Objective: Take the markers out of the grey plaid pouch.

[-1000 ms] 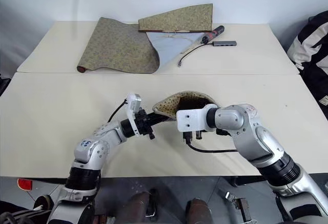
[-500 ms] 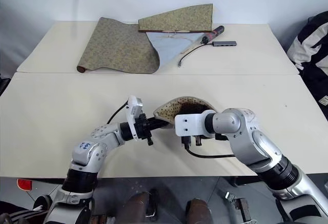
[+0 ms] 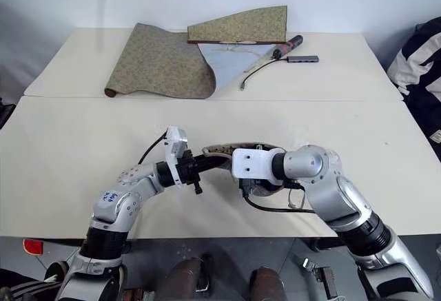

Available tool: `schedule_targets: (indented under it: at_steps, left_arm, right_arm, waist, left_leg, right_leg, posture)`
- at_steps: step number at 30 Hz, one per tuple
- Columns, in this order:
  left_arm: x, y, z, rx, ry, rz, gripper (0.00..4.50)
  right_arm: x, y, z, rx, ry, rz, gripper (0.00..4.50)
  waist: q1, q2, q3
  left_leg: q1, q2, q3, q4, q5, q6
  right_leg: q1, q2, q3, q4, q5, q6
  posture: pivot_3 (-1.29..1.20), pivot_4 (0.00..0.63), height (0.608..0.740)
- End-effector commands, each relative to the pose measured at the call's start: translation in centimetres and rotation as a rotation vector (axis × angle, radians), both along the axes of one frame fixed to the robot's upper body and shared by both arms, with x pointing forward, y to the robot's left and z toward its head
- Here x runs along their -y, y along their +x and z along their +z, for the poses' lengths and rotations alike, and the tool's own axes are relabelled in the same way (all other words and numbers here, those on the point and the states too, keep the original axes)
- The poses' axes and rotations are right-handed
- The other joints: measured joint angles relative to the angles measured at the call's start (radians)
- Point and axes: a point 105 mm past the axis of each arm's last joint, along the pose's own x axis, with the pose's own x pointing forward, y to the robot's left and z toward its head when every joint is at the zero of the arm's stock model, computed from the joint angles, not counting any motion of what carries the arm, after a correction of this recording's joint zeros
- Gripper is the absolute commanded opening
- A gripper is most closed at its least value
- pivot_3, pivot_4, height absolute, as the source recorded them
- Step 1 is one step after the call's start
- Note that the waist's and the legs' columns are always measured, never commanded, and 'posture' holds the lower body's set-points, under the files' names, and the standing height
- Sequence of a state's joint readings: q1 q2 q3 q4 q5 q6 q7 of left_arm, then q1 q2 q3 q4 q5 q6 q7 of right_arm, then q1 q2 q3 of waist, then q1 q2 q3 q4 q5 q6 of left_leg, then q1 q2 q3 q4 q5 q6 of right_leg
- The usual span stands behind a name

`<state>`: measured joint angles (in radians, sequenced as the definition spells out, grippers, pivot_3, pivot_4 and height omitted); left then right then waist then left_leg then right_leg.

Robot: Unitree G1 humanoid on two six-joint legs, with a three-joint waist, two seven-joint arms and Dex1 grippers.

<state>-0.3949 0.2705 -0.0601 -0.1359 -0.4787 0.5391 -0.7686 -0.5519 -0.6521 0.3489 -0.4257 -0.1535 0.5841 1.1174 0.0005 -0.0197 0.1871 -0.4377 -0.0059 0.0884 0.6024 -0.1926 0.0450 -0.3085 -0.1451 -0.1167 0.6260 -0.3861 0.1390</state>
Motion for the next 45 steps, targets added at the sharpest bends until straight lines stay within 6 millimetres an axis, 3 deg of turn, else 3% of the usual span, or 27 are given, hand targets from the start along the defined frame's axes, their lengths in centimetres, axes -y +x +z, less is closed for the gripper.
schedule_targets:
  at_steps: [1,4,7,10,14,16,21,27,32,36,38,41,45]
  left_arm:
    - [0.0,-0.8,2.1,0.157,0.009,-0.020,0.00]
    - [-0.4,-0.6,1.7,0.148,0.022,-0.002,0.00]
    - [-0.8,-0.4,1.6,0.149,0.028,0.009,0.00]
    - [-1.0,-0.3,1.7,0.148,0.018,0.010,0.00]
    - [-0.4,-1.0,2.1,0.138,-0.004,-0.037,0.00]
    - [-0.1,-1.5,2.0,0.142,0.005,-0.068,0.00]
    - [0.0,-2.1,1.1,0.135,0.050,-0.094,0.00]
    - [-0.1,-2.4,0.6,0.144,0.082,-0.104,0.00]
    - [-0.5,-1.5,0.6,0.156,0.081,-0.048,0.00]
    - [-0.8,-0.9,0.7,0.170,0.082,-0.011,0.00]
    - [-1.0,-0.6,0.9,0.167,0.061,0.011,0.00]
    - [-1.0,-0.2,1.2,0.165,0.041,0.025,0.00]
    - [-0.9,-0.2,1.2,0.168,0.048,0.026,0.00]
  right_arm:
    - [-1.2,-1.8,0.4,-0.087,0.052,0.108,3.40]
    - [-0.8,-1.9,1.2,-0.044,0.039,0.140,3.40]
    - [-0.4,-1.0,2.1,0.123,-0.007,0.181,3.40]
    - [1.2,0.7,0.6,0.160,-0.108,0.126,3.40]
    - [1.1,1.9,-0.4,0.101,-0.026,0.016,3.40]
    - [0.6,1.6,-0.6,0.036,0.021,0.011,3.40]
    - [0.0,1.7,0.1,-0.018,0.137,-0.049,4.46]
    - [0.3,1.3,-0.3,-0.092,0.148,-0.096,4.46]
    - [-0.1,0.5,0.3,-0.053,0.128,-0.014,4.46]
    - [0.2,0.7,2.0,0.173,0.018,0.099,4.46]
    - [1.3,1.6,2.1,0.257,-0.076,0.099,4.46]
    - [2.6,2.1,1.6,0.254,-0.132,0.084,4.46]
    - [2.2,1.7,2.3,0.209,-0.079,0.086,4.46]
  waist:
    - [-0.001,0.000,0.000]
    - [0.000,0.000,0.000]
    - [0.001,0.000,0.000]
    - [0.000,0.000,0.000]
    - [-0.001,0.000,0.000]
    - [-0.001,0.000,0.000]
    - [-0.002,0.000,0.000]
    - [-0.002,0.000,0.000]
    - [0.000,0.000,0.000]
    - [0.001,0.000,0.000]
    - [0.000,0.000,0.000]
    - [0.001,0.000,0.000]
    - [0.000,0.000,0.000]
  left_leg:
    - [0.000,0.000,0.000,0.000,0.000,0.000]
    - [0.000,0.000,0.000,0.000,0.000,0.000]
    - [0.000,0.000,0.000,0.000,-0.001,0.000]
    - [0.000,0.000,0.001,0.000,-0.001,0.000]
    - [0.000,0.000,0.001,0.000,0.000,0.000]
    - [0.000,0.000,0.001,0.000,0.000,0.000]
    - [0.000,0.000,0.000,0.000,0.000,0.000]
    - [0.000,0.000,0.000,0.000,-0.001,0.000]
    - [0.000,0.000,0.000,-0.001,-0.001,-0.001]
    - [0.000,0.000,0.000,-0.001,-0.001,-0.001]
    - [0.000,0.000,0.001,-0.001,-0.001,-0.001]
    - [0.000,0.000,0.001,-0.001,-0.001,0.000]
    - [0.000,0.000,0.001,-0.001,-0.001,0.000]
  right_leg:
    - [0.000,0.000,0.000,0.000,0.000,0.000]
    - [0.000,0.000,0.000,0.000,0.000,0.000]
    - [0.000,0.000,0.000,0.000,0.000,0.000]
    - [0.000,0.000,0.000,0.000,0.000,0.000]
    - [0.000,0.000,0.000,0.000,0.000,0.000]
    - [0.000,0.000,0.000,0.000,0.000,0.000]
    - [0.000,0.000,-0.001,0.000,0.000,0.000]
    - [0.000,0.000,0.000,0.000,0.000,0.000]
    - [0.000,0.000,0.000,0.000,0.000,0.000]
    - [0.000,0.000,0.000,0.000,0.000,0.000]
    - [0.000,0.000,-0.001,-0.001,0.000,0.000]
    - [0.000,0.000,-0.001,-0.001,0.000,0.000]
    - [0.000,0.000,-0.001,0.000,0.000,0.000]
  posture:
    - [0.00,0.150,0.740]
    - [0.00,0.150,0.740]
    - [0.00,0.150,0.740]
    - [0.00,0.150,0.740]
    - [0.00,0.150,0.740]
    - [0.00,0.150,0.740]
    - [0.00,0.150,0.740]
    - [0.00,0.150,0.740]
    - [0.00,0.150,0.740]
    - [0.00,0.150,0.740]
    - [0.00,0.150,0.740]
    - [0.00,0.150,0.740]
    - [0.00,0.150,0.740]
